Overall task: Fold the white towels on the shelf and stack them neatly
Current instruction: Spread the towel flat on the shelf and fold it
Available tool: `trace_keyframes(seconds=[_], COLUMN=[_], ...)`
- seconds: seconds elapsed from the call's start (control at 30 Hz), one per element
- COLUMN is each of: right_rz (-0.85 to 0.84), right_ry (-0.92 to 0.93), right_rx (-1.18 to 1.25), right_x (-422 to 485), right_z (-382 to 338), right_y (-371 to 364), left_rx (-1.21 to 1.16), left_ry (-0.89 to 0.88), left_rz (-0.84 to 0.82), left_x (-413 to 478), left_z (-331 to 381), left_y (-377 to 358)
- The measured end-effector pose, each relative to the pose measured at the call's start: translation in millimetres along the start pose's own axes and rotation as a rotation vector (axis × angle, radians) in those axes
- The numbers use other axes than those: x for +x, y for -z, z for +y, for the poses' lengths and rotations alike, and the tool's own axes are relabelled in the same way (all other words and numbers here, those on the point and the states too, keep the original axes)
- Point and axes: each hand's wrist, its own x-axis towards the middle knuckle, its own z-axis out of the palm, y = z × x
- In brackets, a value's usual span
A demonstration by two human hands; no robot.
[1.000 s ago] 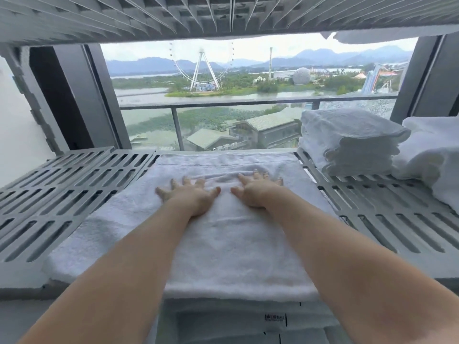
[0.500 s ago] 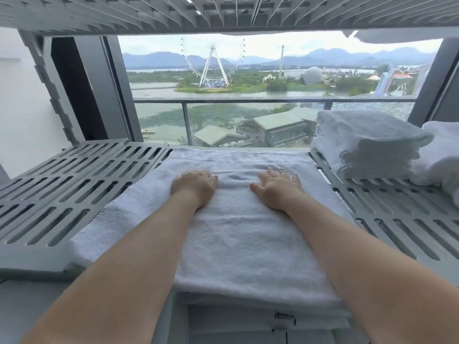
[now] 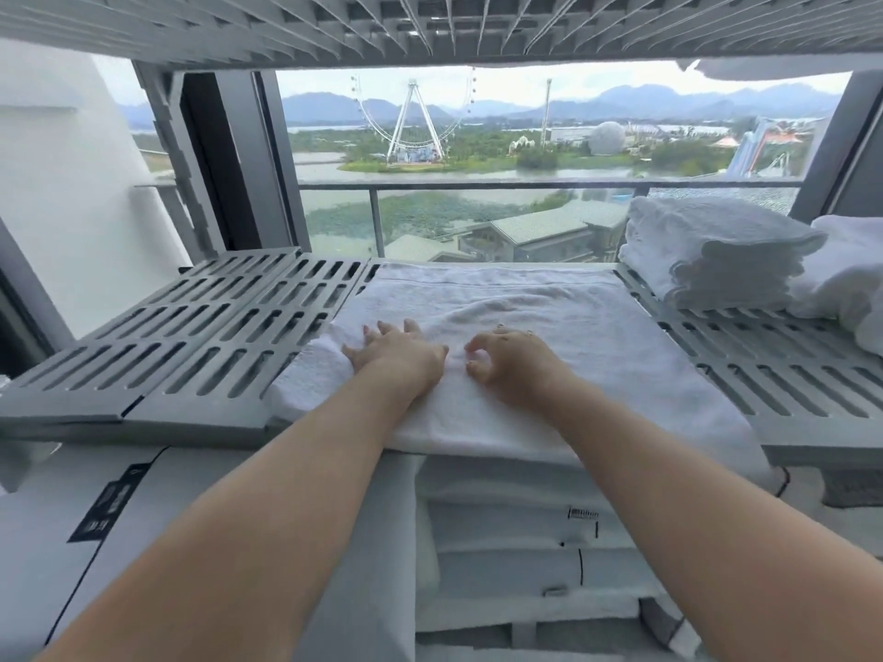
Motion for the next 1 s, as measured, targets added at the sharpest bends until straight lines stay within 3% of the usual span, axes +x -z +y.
trace_keyframes(seconds=[0.13,0.2,0.37,0.47,0.77,0.83,0.93,1.0], right_rz=[0.032,0.077,0.067,0.028,0.024,0.026,0.033,0.044], right_ry=[-0.012,0.019,0.140,0.183,0.067,0.059,0.053,0.051], right_rx=[0.004,0.044,0.043,0.002,0.032,0.056,0.082,0.088], right_x=[-34.6,-50.8,-79.0,-87.1,-89.4,-88.4,-88.0,-87.0], right_z=[-20.1,-30.5,-63.4,-84.8,-103.3,-102.5,-100.7,-99.1], right_y=[-0.1,-2.4,-10.0,-21.4,-31.0,-31.1,-32.8,-33.2], left_rx=[0.150,0.162,-0.044,-0.195,-0.568,-0.647,-0.769,-0.694], left_ry=[-0.078,-0.030,0.095,0.037,-0.177,-0.253,-0.422,-0.444], left_rz=[0.142,0.186,0.176,0.250,0.369,0.306,0.059,0.083], left_x=[-22.1,-31.9,-56.5,-64.7,-68.9,-67.5,-68.1,-66.7], left_z=[-35.1,-56.4,-110.0,-134.5,-175.6,-179.3,-183.8,-186.3], left_y=[0.5,9.4,30.1,32.8,53.1,55.2,48.8,43.9])
